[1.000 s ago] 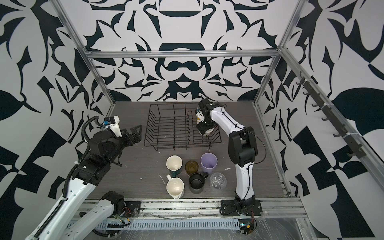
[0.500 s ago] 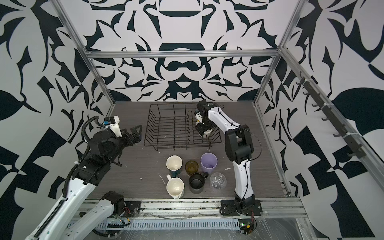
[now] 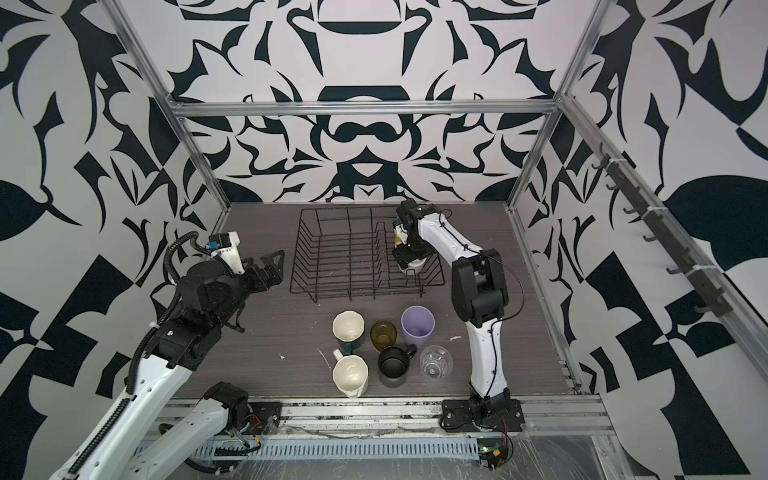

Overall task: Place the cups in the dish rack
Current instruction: 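Carry the red-lined white mug with the right gripper down beside the yellow mug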

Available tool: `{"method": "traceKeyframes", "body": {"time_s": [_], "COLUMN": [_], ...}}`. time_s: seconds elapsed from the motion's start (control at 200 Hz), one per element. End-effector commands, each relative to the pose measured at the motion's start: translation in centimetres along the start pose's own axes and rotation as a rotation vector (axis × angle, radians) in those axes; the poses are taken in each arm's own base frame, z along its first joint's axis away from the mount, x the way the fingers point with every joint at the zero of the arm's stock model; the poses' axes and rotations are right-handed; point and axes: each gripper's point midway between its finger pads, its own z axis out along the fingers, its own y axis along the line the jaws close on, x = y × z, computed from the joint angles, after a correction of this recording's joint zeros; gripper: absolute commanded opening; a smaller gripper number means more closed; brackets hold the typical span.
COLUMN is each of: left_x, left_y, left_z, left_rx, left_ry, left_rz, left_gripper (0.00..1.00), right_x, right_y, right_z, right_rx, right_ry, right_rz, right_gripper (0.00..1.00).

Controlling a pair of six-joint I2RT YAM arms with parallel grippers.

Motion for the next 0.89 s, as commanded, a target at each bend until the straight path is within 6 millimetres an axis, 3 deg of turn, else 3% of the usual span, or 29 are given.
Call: {"method": "traceKeyframes", "body": {"time_s": [0.0, 0.175, 0.395, 0.63, 0.89], "left_x": [0.0, 0.1, 0.2, 0.2, 0.3], "left_y": [0.2, 0.2, 0.3, 0.4, 0.7], "left_z": [-0.2, -0.3, -0.3, -0.4, -0.5], "left_rx": [-0.007, -0.008, -0.013, -0.019, -0.031], "left_ry": [0.005, 0.005, 0.008, 0.006, 0.010], "left_rz": [0.006, 0.006, 0.006, 0.007, 0.009], "left_gripper": [0.99, 0.99, 0.99, 0.99, 0.99], "right_x": [-0.5, -0.4, -0.5, -0.7, -0.8], "right_y": [-1.6, -1.6, -1.6, -1.4, -1.5], "right_z": [-1.4, -1.4, -1.7, -2.3, -2.7], "right_rx": [0.050, 0.047, 0.051, 0.037, 0.039], "right_ry": [-0.019, -0.016, -0.032, -0.049, -0.058], "right_rz": [0.045, 0.053, 0.060, 0.062, 0.067], "right_gripper": [0.49, 0.54, 0.71, 0.77, 0.90]}}
